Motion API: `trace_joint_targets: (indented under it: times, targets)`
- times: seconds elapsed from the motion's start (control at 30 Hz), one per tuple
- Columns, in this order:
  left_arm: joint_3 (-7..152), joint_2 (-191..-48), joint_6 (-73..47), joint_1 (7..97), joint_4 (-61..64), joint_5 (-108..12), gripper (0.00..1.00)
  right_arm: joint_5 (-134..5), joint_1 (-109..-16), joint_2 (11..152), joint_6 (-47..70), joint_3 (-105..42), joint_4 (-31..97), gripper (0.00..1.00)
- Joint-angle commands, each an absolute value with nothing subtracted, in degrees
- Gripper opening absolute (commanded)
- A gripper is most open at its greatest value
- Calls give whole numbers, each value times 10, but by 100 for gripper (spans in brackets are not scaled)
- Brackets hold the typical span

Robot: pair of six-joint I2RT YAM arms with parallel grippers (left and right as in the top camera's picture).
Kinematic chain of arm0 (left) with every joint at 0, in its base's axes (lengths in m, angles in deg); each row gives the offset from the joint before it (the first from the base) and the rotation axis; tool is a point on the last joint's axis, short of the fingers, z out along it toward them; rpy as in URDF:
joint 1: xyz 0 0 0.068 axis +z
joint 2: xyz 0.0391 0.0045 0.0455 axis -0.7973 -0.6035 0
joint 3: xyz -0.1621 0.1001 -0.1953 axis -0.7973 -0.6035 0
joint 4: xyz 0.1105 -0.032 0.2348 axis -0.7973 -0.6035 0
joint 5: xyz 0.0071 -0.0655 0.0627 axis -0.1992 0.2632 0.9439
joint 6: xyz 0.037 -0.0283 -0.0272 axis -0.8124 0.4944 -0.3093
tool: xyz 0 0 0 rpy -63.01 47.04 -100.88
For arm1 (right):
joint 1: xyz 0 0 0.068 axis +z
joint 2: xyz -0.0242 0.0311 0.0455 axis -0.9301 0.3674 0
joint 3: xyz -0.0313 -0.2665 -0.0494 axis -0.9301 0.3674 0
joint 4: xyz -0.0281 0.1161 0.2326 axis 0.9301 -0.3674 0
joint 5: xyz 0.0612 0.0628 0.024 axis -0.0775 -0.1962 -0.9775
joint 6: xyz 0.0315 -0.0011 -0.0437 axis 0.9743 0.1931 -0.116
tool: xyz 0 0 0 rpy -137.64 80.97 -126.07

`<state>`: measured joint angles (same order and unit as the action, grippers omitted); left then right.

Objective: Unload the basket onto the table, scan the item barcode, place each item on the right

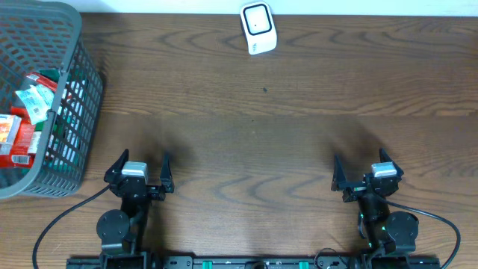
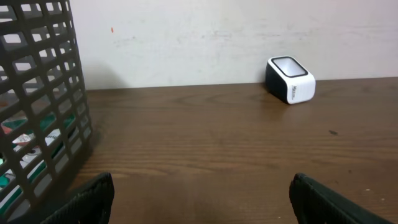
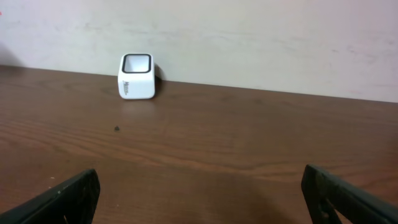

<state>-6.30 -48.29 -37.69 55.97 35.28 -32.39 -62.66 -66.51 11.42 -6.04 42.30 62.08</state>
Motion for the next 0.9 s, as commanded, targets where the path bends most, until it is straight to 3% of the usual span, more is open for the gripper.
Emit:
trace_joint_targets:
  times: [0.0, 0.13, 0.33, 0.57, 0.87]
  targets:
    - [-69, -480, -385, 559, 328, -346, 91, -629, -669, 112, -54, 424, 619, 99]
    - [-68, -480, -362, 559, 355, -365, 91, -620, -669, 112, -55, 424, 620, 99]
    - [-33, -481, -215, 559, 348, -392, 91, -615, -669, 112, -54, 424, 617, 99]
    - [205, -545, -197, 559, 121, -423, 91, -614, -669, 112, -54, 424, 625, 99]
    - [628, -760, -204, 559, -144, -423, 91, -667, -669, 112, -8, 416, 649, 99]
